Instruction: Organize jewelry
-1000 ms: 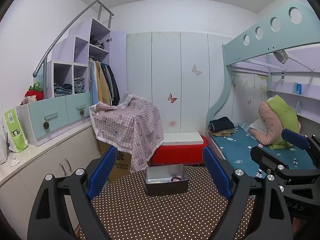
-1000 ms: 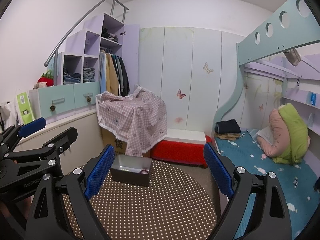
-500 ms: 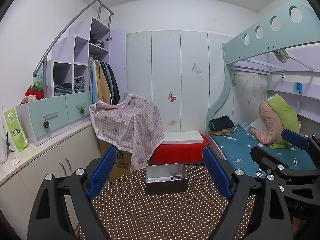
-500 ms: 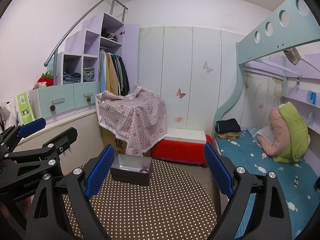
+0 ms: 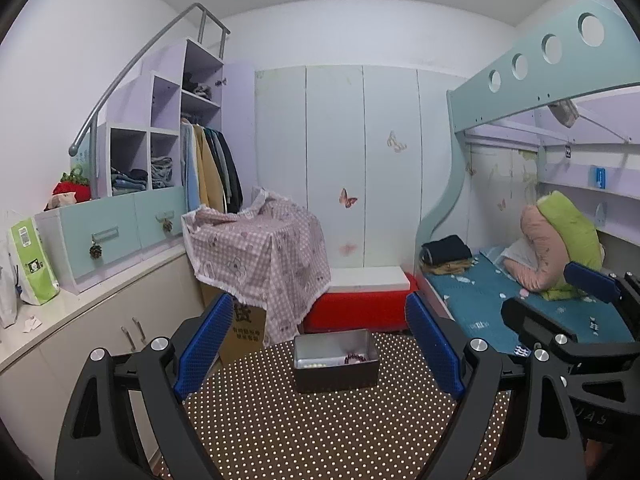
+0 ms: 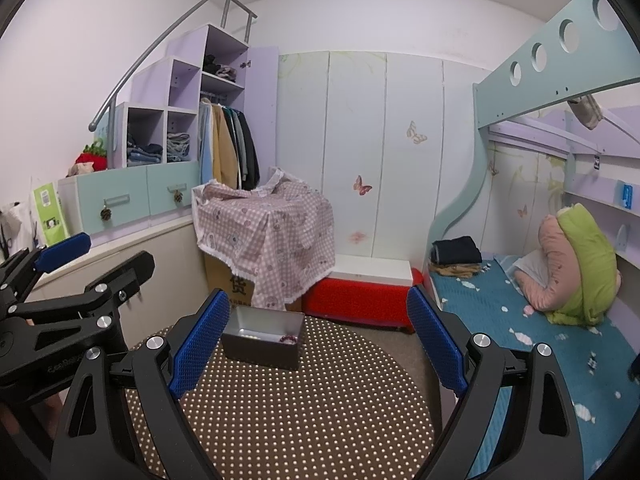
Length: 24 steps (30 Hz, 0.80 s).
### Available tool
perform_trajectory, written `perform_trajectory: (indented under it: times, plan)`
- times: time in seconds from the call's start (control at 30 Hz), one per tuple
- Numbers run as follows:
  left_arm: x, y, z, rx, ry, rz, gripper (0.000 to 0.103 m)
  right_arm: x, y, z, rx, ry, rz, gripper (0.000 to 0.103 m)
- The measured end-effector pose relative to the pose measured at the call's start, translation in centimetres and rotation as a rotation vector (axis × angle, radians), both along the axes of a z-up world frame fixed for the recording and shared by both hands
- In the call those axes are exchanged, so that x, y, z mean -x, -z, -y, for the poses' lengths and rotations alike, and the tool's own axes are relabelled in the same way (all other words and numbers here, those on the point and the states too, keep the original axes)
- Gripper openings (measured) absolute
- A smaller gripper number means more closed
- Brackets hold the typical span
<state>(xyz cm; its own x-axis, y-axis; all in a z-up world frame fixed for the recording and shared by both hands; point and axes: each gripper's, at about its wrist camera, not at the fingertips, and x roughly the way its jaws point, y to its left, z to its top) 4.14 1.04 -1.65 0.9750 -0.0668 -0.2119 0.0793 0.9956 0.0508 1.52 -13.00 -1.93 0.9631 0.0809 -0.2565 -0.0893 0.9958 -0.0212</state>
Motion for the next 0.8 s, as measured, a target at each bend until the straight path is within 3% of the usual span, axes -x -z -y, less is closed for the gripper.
perform_trajectory:
  times: [0.8]
  plan:
    - [-0.09,-0.06,-0.16,-0.001,0.007,-0.003,0.085,-0.02,0.08,0.14,-0.002,0.000,-0.005,0.087]
